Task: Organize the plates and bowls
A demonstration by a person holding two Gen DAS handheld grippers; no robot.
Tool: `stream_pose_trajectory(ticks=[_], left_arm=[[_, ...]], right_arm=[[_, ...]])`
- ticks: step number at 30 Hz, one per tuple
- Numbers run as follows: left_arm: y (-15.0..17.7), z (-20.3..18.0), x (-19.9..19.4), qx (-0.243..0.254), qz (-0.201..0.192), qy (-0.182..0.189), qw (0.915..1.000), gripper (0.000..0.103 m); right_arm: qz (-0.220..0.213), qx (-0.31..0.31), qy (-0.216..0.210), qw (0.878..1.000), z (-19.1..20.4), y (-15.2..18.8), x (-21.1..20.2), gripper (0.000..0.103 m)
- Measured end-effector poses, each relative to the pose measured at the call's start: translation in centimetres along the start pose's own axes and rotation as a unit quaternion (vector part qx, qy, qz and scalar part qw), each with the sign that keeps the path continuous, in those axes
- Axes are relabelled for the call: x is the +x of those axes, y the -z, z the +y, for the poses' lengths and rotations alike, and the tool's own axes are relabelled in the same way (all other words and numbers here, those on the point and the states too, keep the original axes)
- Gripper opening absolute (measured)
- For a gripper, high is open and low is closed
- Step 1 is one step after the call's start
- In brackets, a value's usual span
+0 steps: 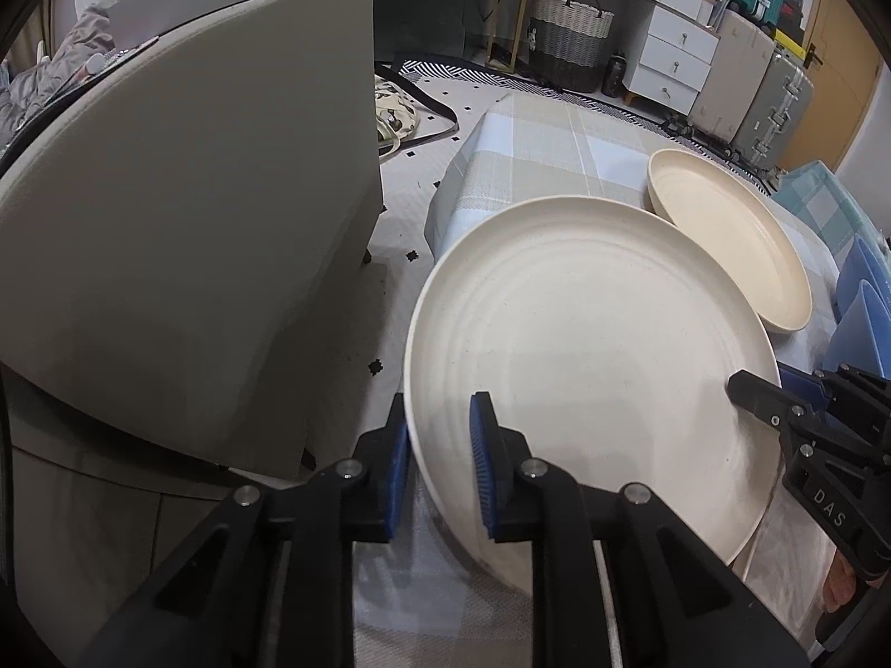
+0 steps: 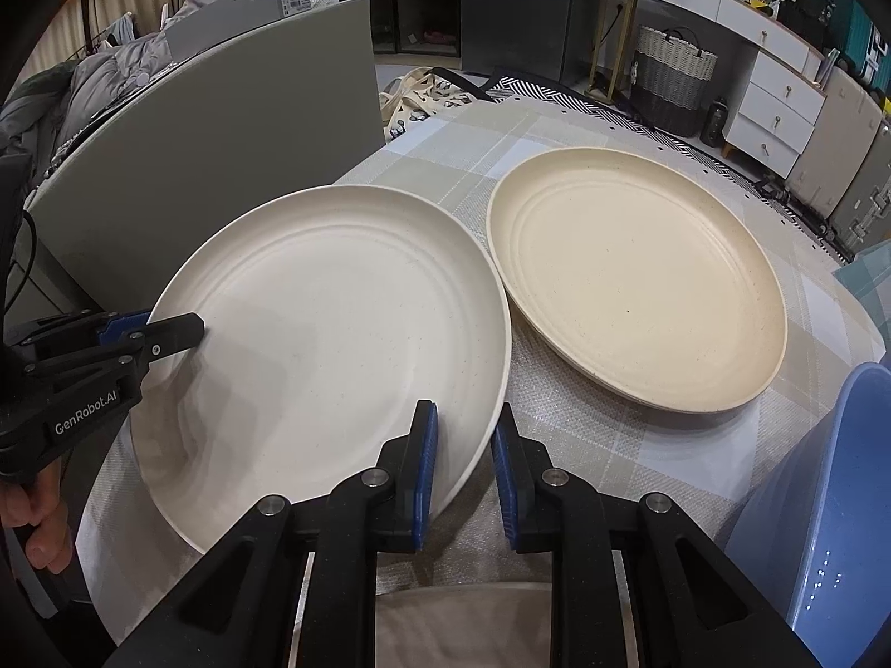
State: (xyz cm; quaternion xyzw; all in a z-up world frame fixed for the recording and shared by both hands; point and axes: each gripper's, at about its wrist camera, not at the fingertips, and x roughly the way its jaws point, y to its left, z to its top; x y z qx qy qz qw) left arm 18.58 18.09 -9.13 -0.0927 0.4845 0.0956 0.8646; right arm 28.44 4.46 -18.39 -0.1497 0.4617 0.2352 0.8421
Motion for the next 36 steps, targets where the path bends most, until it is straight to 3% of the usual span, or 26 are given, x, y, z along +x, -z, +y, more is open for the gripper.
stream_pose_trajectory(ticks=[20,27,36], left_arm=[[0.6,-1.0,-6.3,0.009,-0.041,0.004,0.9991,0.018],[1.2,-2.0,-9.0,0.025,-0.064,0.010,0.9976,0.018],[2.4,-4.7,-10.7,0.056,-0.065,0.013,0.9962,0.018]], right_arm=[[-0.037,-0.009,0.010,0.999,0.5,0.8,-6.8,0.019],[-0.052,0.001,0.011,0.999,-0.1,1.9,-9.8,0.019],[-0.056,0.017,0.016,0.998,-1.8,5.0,-12.4,0.019]])
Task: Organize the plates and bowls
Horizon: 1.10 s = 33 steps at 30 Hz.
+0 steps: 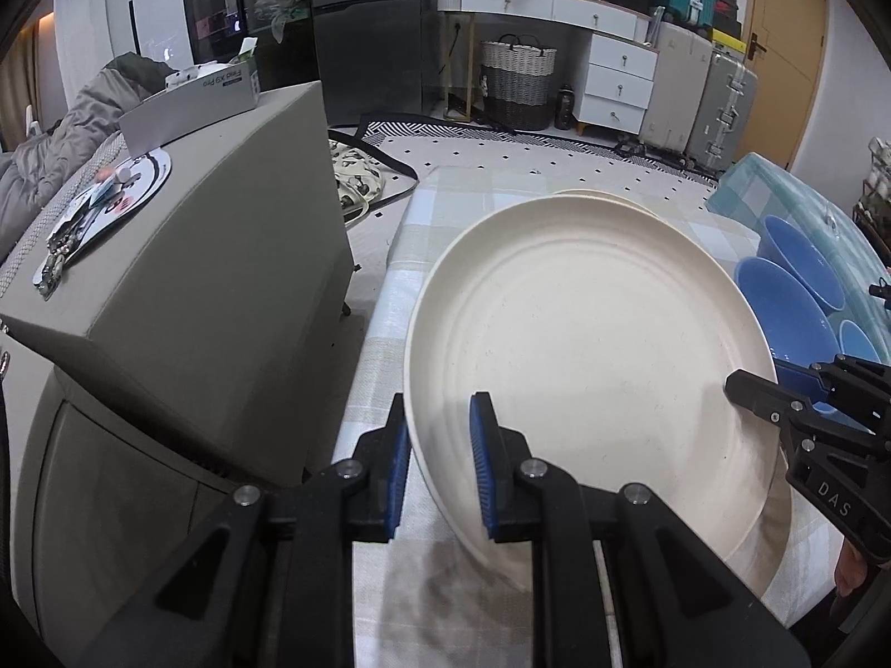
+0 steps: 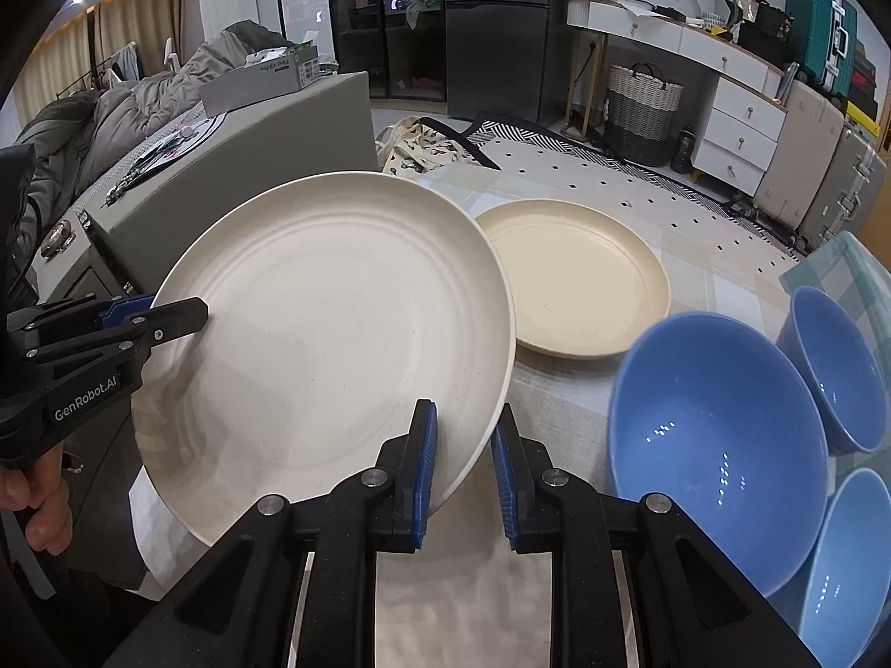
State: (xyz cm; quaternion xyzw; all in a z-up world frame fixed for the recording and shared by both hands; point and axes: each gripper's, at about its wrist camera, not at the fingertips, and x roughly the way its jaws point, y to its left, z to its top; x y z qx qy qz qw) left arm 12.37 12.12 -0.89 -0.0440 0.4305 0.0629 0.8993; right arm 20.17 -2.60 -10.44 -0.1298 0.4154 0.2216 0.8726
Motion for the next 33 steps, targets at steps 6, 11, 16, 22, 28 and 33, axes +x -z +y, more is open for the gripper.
stream_pose_trajectory(ticks=[6,11,16,22,28,33], left_arm=[[1.0,-1.9,-1.2,0.012,-0.006,0.001,0.9999,0.018],[2.3,-3.5,-2.0,0.011,-0.006,0.006,0.9999,0.019],[2.9,-5.4,-2.5,0.028,-0.012,0.004,0.9995,0.019],[3.5,-6.6,-2.9,0.028,-0.021,0.006,0.9994,0.019],[4.0,-7.6,-3.1,0.043,-0.022,0.003,0.9988,0.019],[4.1,-7.9,-3.3,0.047,-0.027,0.005,0.9985,0.019]], right_arm=[[-0.005,0.003,0.002,1.000,-1.5,1.9,-2.0,0.019],[-0.007,0.002,0.005,1.000,-2.3,3.6,-3.5,0.019],[-0.006,0.014,0.002,1.000,-3.7,5.7,-4.7,0.019],[-0.006,0.016,0.005,1.000,-4.5,6.8,-5.5,0.020],[-0.003,0.018,0.016,1.000,-5.1,7.4,-5.7,0.020],[0.000,0.021,0.019,1.000,-5.4,7.8,-5.8,0.020]])
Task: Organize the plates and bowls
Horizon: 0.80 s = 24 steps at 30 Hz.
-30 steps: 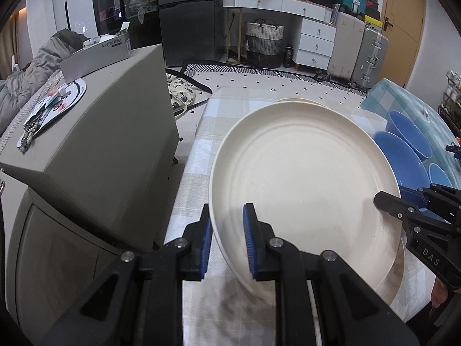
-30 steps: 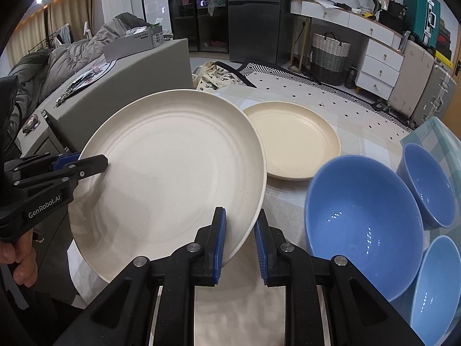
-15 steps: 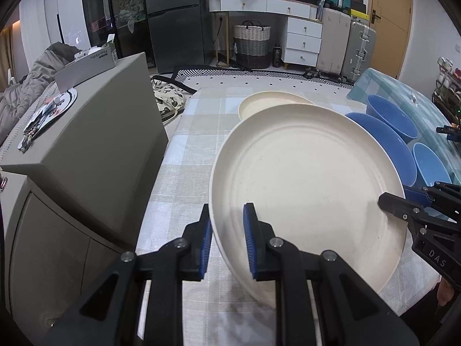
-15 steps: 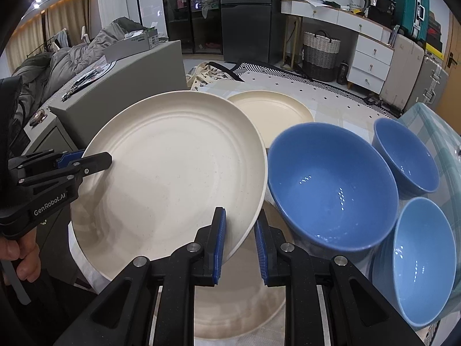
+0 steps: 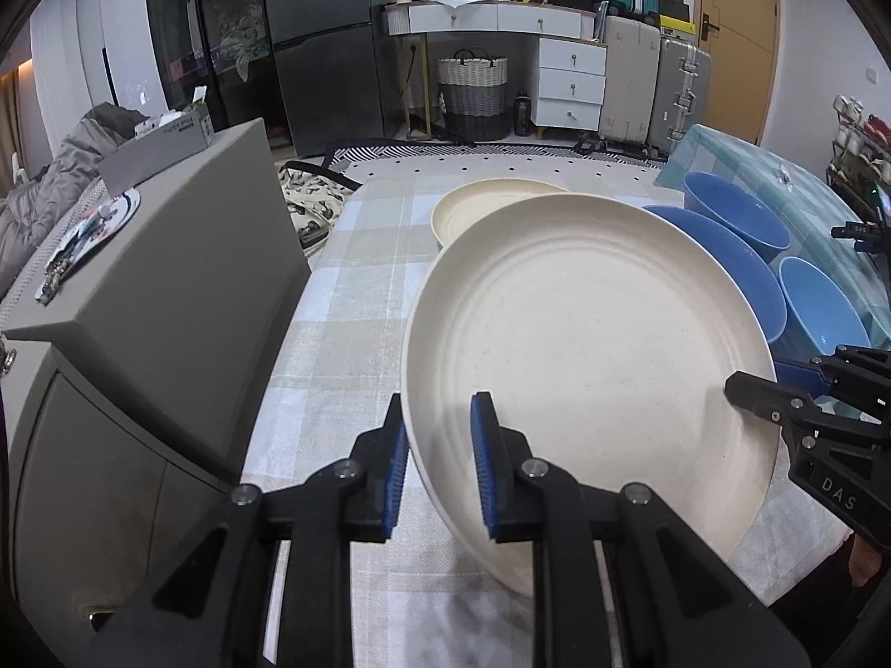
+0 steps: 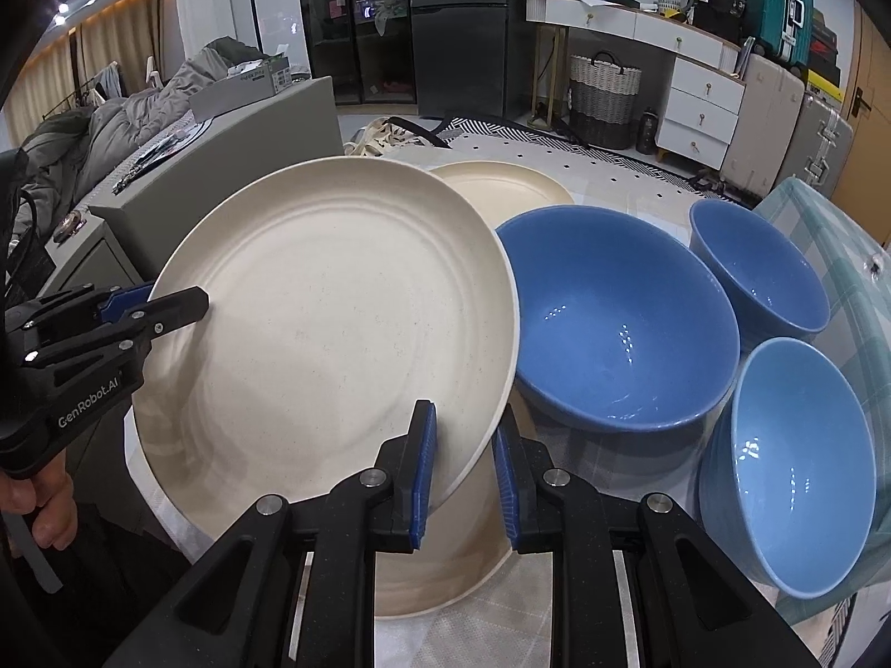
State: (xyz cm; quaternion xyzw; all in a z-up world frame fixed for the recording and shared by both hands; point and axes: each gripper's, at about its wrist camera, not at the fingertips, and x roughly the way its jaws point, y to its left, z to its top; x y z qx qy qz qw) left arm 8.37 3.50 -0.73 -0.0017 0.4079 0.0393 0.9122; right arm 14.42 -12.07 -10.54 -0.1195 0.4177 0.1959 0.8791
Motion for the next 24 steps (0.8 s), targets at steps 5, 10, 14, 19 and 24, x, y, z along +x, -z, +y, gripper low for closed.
stream_pose_trajectory(ticks=[5,10,14,19,24], left_arm=[[1.0,0.1,0.5,-0.009,0.008,0.005,0.9999,0.019],[1.8,-0.4,1.1,-0.002,0.013,0.002,0.9999,0.019],[2.3,-0.7,1.4,0.001,0.018,0.001,0.9998,0.019],[3.2,-0.8,1.3,-0.002,0.019,-0.002,0.9998,0.019],[4.3,-1.2,1.5,0.001,0.028,0.001,0.9996,0.019]], right_arm=[[0.010,-0.002,-0.004,1.000,0.4,0.6,0.3,0.020],[0.022,-0.001,-0.005,1.000,0.4,1.8,0.9,0.020],[0.029,-0.003,-0.005,1.000,0.6,2.8,1.1,0.020],[0.034,-0.010,-0.004,0.999,0.7,3.3,1.3,0.021],[0.040,-0.010,-0.003,0.999,0.4,3.8,1.5,0.021]])
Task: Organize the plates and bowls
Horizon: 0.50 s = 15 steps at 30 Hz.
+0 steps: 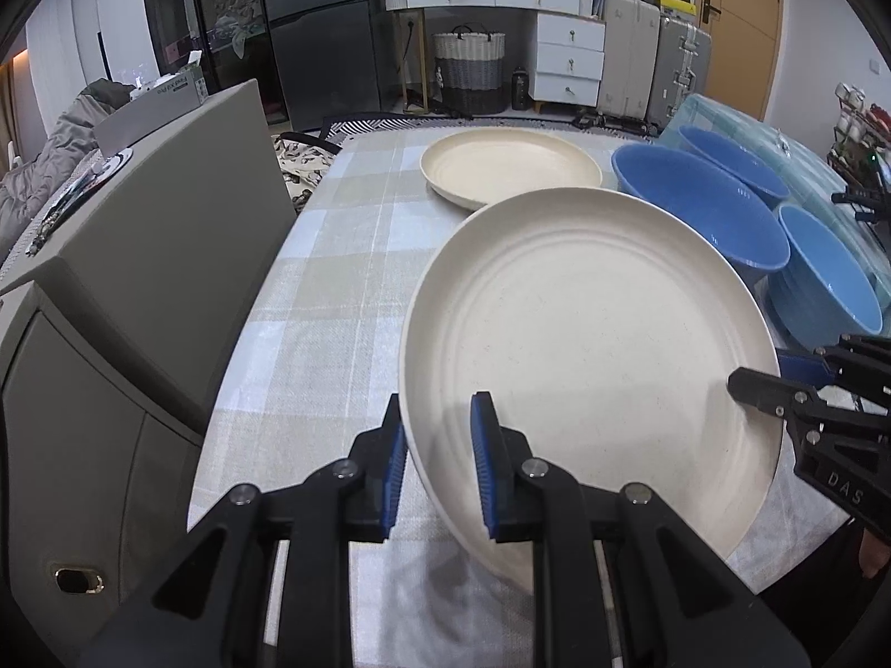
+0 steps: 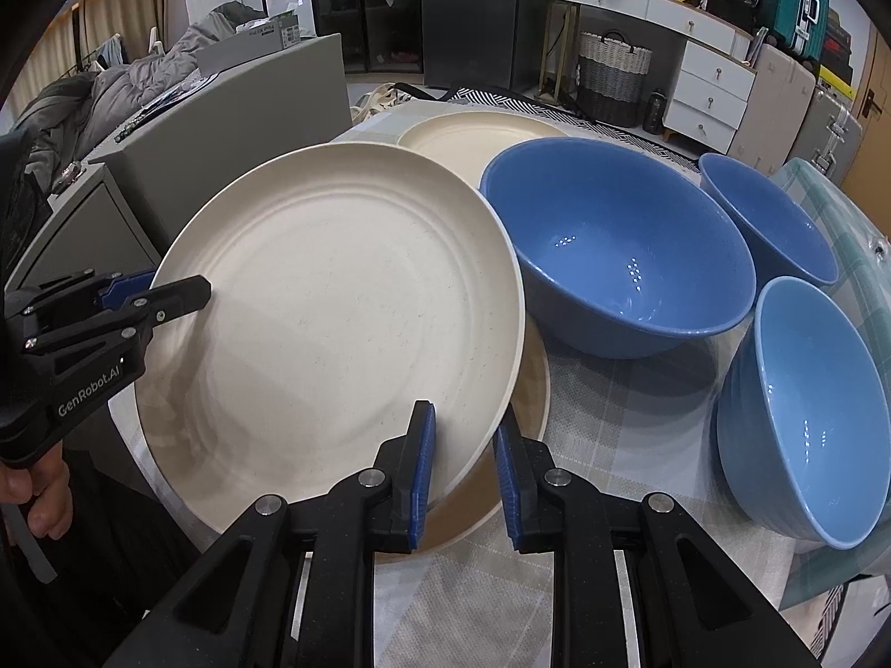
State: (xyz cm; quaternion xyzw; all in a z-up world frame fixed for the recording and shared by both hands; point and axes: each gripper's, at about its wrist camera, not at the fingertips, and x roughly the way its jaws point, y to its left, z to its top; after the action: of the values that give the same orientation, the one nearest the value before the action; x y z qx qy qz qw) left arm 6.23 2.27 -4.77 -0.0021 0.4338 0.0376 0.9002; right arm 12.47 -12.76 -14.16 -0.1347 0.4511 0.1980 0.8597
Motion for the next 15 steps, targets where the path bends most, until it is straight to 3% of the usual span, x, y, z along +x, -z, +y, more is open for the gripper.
stream_pose_trajectory(ticks=[15], left_arm=[[0.1,-1.5,2.3,0.020,0.024,-0.020,0.9993,0.023]], right_arm=[[0.014,-0.014,0.039,0.999,0.4,0.4,1.6,0.024]])
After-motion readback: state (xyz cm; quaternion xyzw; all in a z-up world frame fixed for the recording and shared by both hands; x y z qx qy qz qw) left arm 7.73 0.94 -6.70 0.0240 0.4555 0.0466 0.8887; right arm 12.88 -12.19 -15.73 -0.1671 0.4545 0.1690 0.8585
